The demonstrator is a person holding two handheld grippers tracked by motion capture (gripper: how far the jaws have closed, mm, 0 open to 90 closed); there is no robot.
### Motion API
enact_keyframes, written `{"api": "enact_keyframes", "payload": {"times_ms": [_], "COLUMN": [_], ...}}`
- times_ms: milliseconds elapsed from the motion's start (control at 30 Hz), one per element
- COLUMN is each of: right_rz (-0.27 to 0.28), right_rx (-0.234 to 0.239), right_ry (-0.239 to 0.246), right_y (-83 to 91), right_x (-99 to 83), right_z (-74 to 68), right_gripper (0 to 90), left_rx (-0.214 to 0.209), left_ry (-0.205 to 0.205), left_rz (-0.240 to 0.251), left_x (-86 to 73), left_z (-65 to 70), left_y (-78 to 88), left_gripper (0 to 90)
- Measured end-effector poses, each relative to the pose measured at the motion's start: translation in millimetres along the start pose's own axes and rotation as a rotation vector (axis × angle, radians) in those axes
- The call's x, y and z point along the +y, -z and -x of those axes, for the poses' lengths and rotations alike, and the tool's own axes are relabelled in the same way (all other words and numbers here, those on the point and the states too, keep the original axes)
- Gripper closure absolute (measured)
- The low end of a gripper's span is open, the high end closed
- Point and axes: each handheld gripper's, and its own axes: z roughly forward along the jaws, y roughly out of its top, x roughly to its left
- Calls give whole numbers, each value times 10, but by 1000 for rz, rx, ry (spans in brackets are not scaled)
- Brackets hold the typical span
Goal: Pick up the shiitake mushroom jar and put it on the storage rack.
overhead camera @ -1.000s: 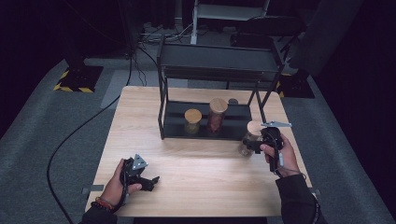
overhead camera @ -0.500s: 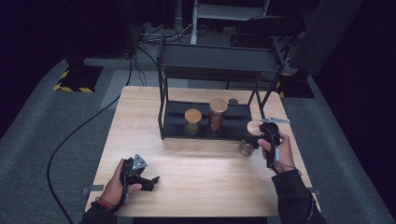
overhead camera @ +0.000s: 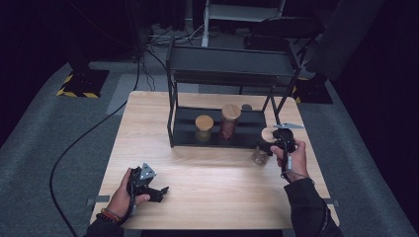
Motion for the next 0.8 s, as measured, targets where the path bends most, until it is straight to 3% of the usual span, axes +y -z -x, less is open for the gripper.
{"api": "enact_keyframes", "payload": {"times_ms": [233, 800], "right_rz": [2, 23], "right_rx": [-15, 3], "right_ry": [28, 71], "right_y": [12, 131], "right_x": [9, 109], "right_z": [-57, -152], "right_gripper": [243, 247], "left_rx": [0, 0], "left_ry": [-1, -1], "left_rz": [0, 0], "left_x": [0, 1], "left_z": [0, 0], "left_y": [0, 0], "left_gripper": [2, 2]}}
